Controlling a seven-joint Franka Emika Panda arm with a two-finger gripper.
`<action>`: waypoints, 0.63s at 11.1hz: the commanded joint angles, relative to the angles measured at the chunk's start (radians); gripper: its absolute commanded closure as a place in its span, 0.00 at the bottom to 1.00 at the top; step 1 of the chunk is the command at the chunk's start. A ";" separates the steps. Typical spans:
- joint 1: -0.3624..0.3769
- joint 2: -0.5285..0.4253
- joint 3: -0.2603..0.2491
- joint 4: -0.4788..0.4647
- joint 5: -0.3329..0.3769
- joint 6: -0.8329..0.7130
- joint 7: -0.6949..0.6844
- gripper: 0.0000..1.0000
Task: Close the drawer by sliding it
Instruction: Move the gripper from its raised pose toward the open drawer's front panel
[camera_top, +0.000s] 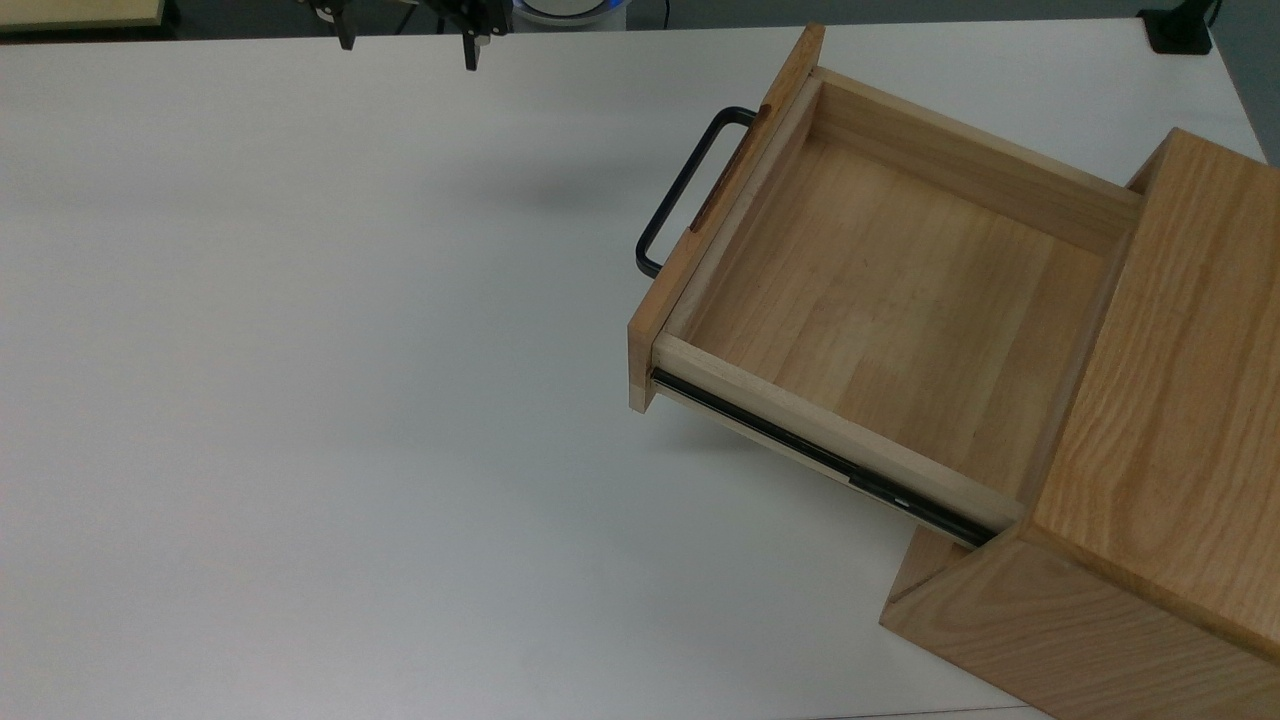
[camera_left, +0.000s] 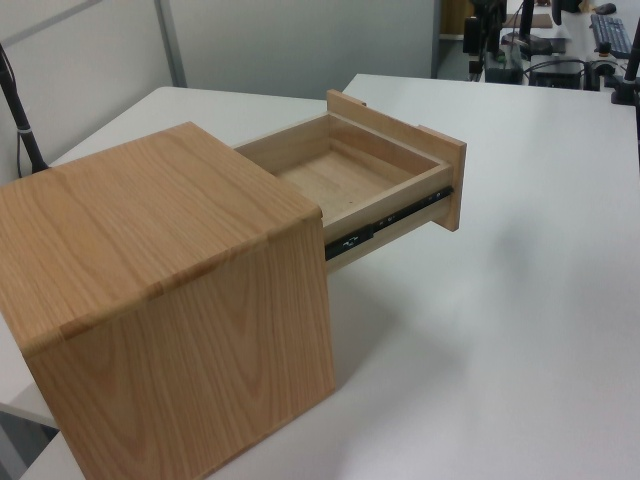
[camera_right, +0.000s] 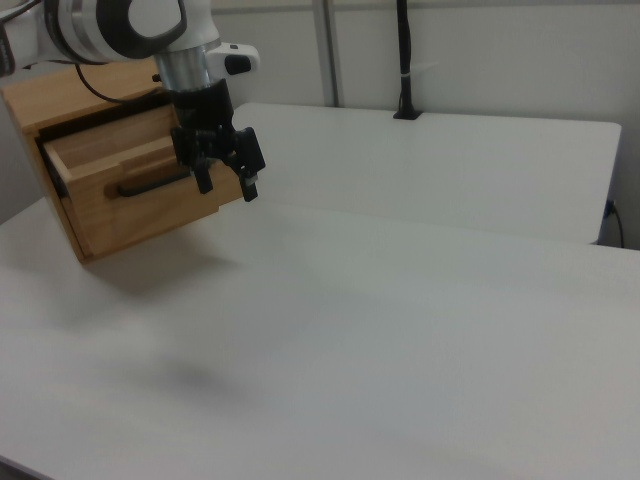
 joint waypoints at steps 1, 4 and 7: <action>-0.013 -0.006 -0.005 -0.009 0.007 -0.028 -0.028 0.00; -0.013 -0.006 -0.003 -0.011 0.019 -0.028 -0.023 0.00; -0.014 0.000 -0.003 -0.011 0.020 -0.028 -0.022 0.00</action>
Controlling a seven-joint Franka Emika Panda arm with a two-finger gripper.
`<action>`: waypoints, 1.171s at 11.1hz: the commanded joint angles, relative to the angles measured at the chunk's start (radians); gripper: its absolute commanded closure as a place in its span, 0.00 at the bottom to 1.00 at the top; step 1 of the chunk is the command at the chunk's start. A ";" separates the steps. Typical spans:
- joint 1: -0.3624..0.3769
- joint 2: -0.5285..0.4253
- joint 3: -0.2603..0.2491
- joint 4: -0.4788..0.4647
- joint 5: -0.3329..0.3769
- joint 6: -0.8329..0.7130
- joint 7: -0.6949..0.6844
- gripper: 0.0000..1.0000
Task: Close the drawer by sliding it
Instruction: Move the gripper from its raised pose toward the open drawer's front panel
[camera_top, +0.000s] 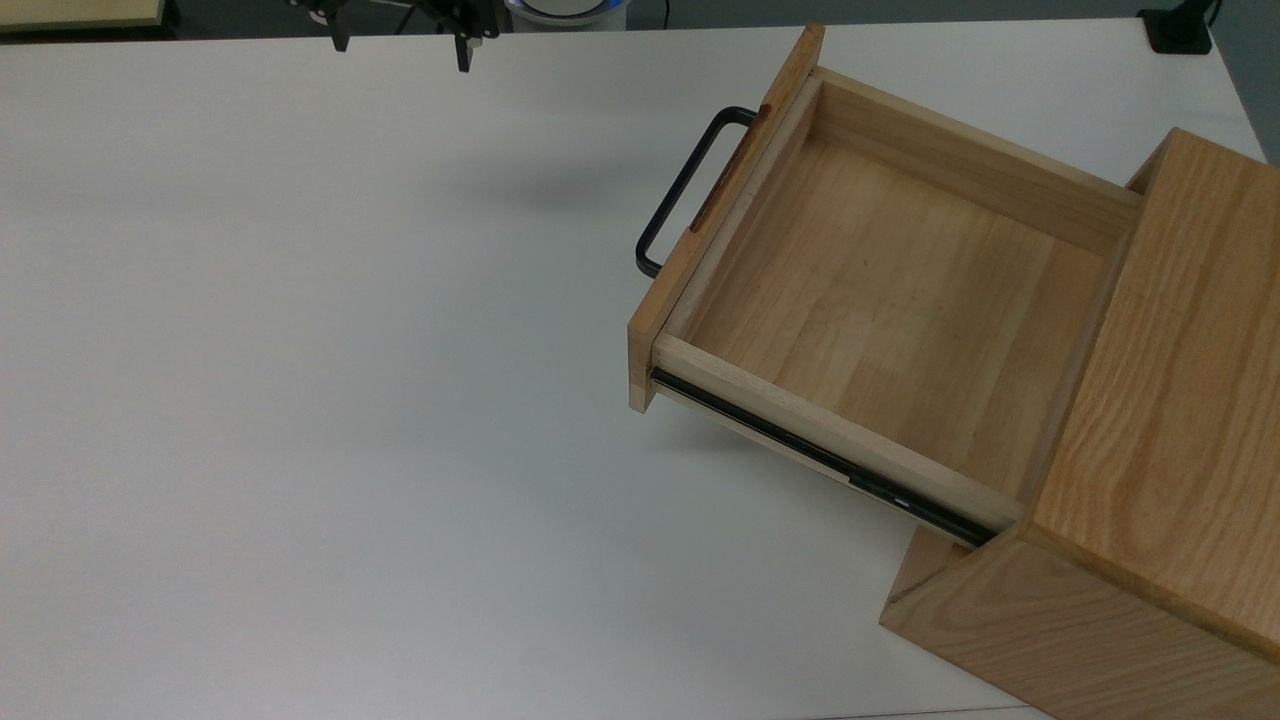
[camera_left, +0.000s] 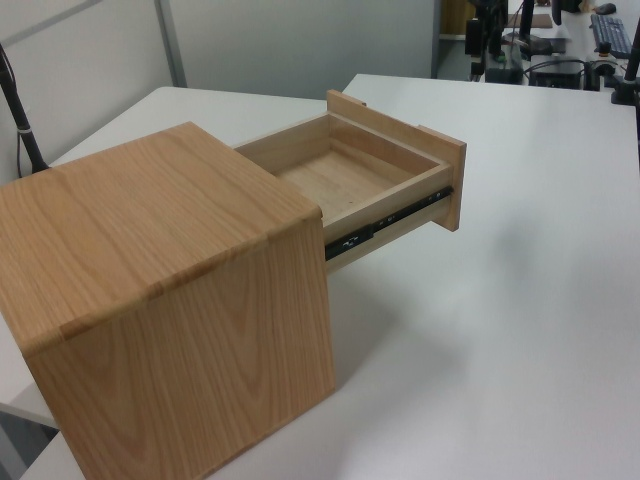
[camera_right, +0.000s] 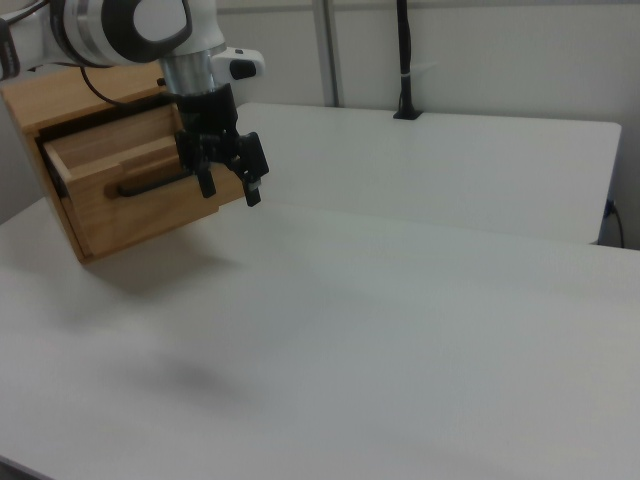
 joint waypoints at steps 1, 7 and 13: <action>-0.001 0.003 -0.003 -0.002 0.017 -0.027 -0.023 0.00; 0.016 0.034 0.009 -0.006 0.015 -0.041 -0.220 0.00; 0.042 0.034 0.009 -0.006 0.015 -0.107 -0.898 0.89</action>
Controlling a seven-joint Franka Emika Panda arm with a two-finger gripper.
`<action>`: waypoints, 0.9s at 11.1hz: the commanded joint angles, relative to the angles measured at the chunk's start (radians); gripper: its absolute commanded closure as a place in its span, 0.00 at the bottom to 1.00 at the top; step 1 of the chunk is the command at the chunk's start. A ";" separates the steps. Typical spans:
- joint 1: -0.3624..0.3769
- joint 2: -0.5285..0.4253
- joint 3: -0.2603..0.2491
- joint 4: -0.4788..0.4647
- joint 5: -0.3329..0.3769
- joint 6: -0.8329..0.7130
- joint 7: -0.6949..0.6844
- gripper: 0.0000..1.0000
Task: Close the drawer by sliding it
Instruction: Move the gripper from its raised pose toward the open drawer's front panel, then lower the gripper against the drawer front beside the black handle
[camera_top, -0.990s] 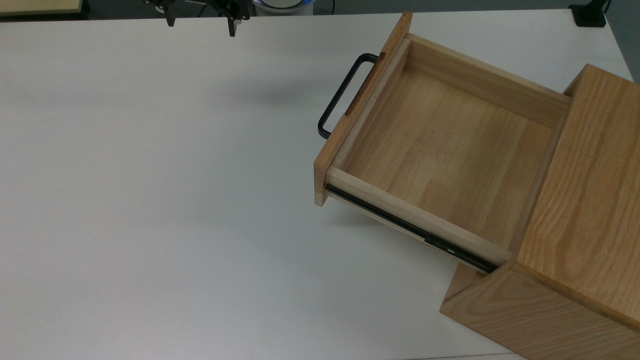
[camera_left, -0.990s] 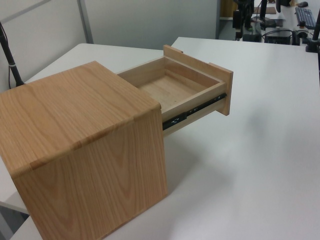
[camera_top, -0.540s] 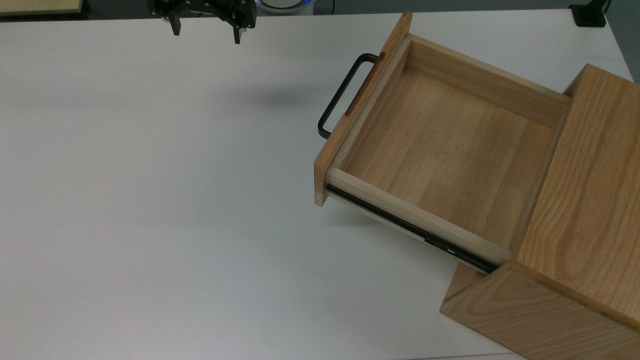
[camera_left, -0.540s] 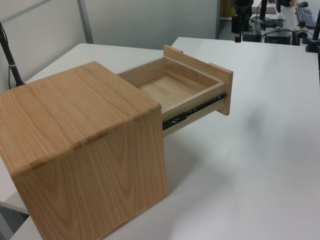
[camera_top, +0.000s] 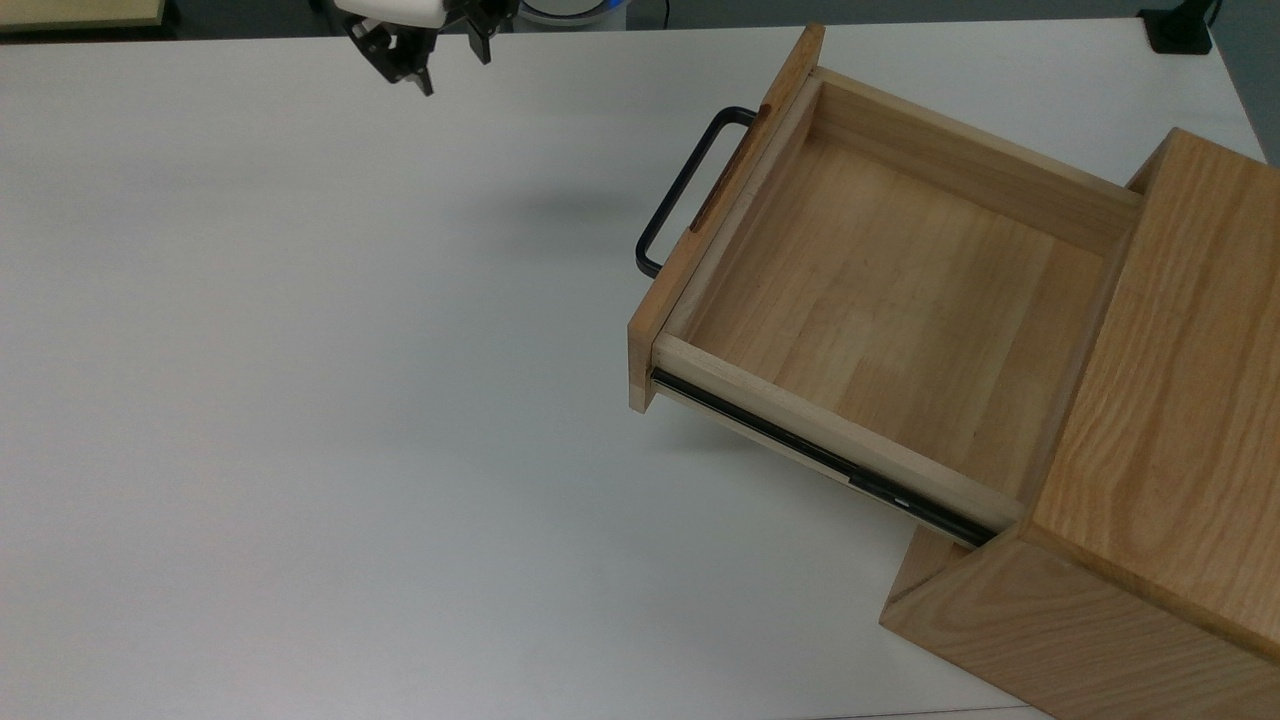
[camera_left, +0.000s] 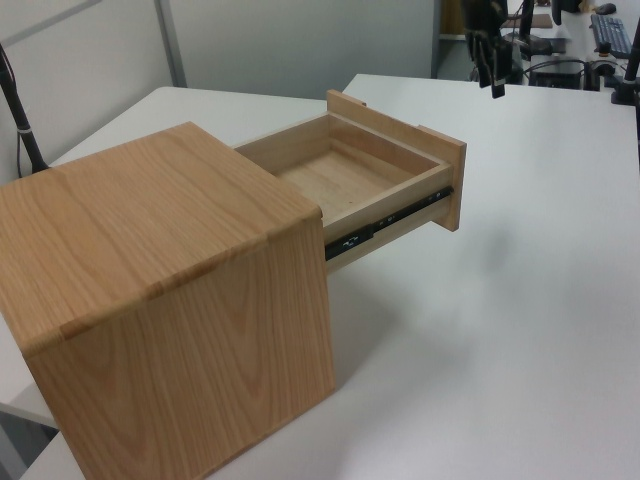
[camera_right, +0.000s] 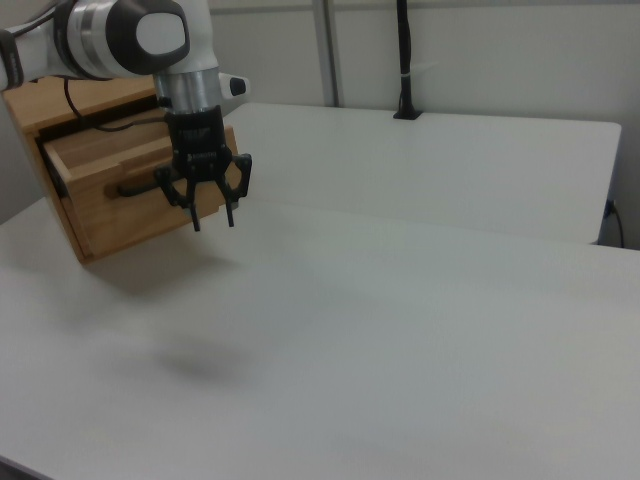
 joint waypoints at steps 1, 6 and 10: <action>0.014 -0.001 -0.006 0.000 0.015 -0.015 -0.200 1.00; 0.144 0.068 -0.006 0.026 0.044 0.128 -0.182 1.00; 0.200 0.175 -0.006 0.166 0.167 0.182 -0.139 1.00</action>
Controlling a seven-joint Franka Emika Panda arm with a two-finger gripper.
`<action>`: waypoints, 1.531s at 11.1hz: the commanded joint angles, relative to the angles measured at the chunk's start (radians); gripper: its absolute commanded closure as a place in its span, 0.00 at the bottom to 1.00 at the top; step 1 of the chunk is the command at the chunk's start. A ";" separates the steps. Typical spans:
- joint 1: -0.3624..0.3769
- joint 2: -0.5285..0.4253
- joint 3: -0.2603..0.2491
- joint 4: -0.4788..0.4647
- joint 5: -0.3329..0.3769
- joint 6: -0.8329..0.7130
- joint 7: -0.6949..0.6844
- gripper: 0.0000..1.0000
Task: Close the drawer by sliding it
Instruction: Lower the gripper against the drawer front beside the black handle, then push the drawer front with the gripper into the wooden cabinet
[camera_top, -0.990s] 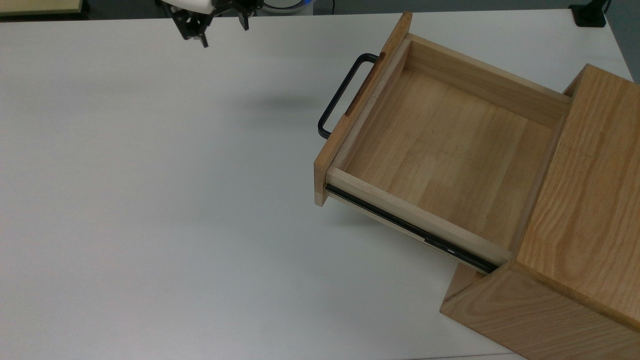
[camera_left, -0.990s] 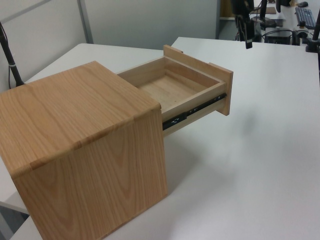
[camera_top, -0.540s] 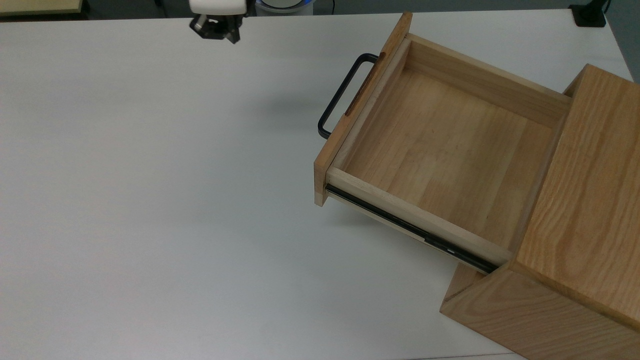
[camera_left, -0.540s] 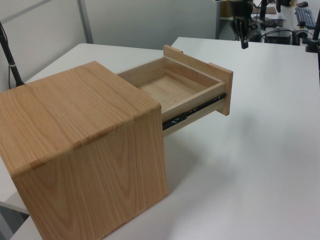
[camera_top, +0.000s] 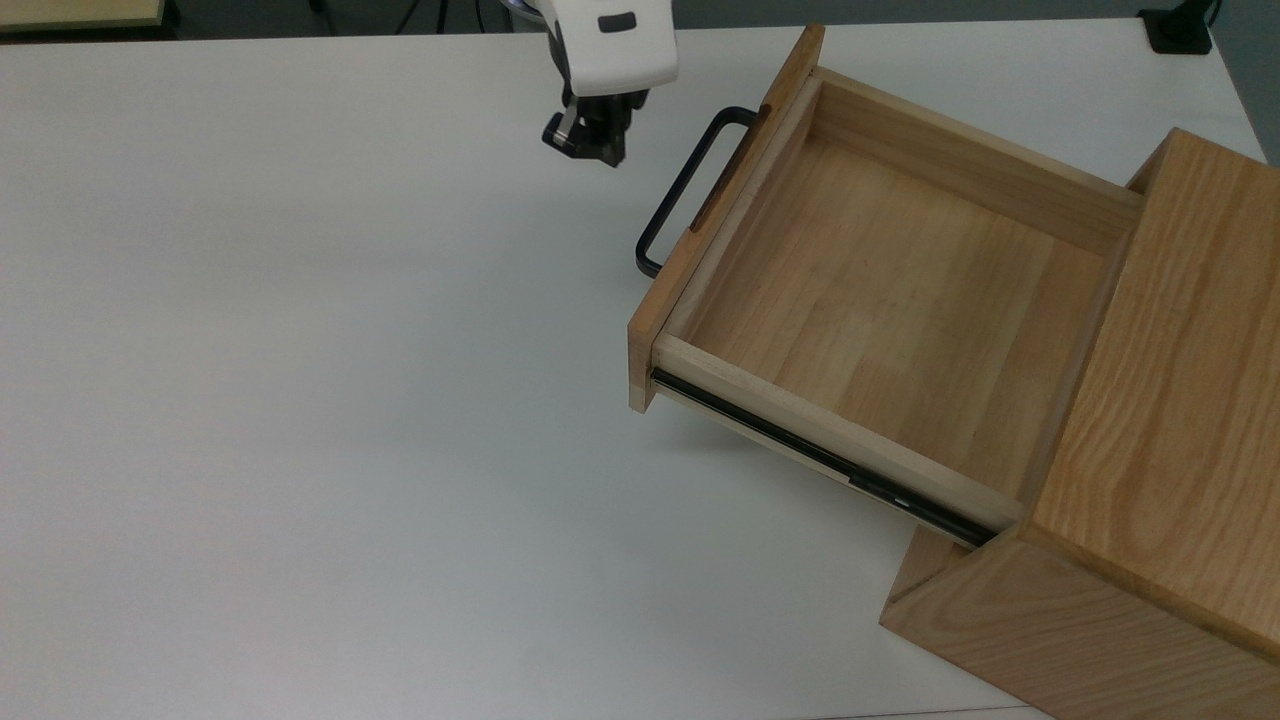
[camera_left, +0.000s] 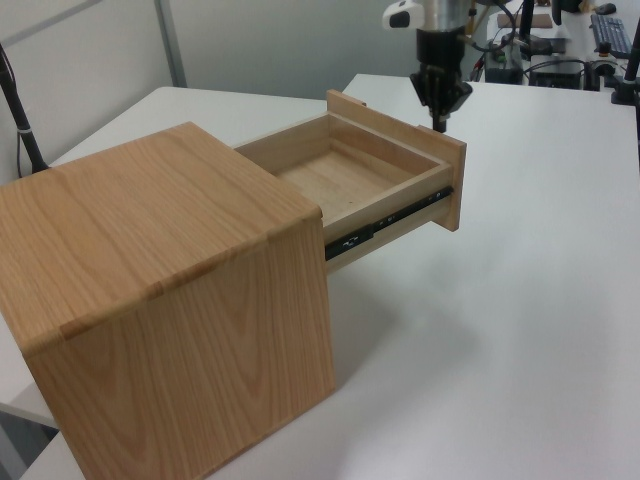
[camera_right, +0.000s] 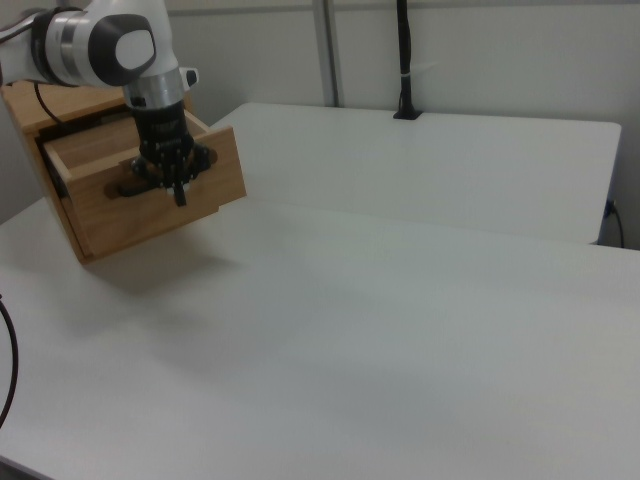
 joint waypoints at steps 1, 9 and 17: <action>0.068 0.097 -0.011 0.127 0.035 0.022 0.033 1.00; 0.240 0.253 -0.008 0.271 0.032 0.283 0.212 1.00; 0.303 0.459 -0.013 0.345 0.040 0.576 0.393 1.00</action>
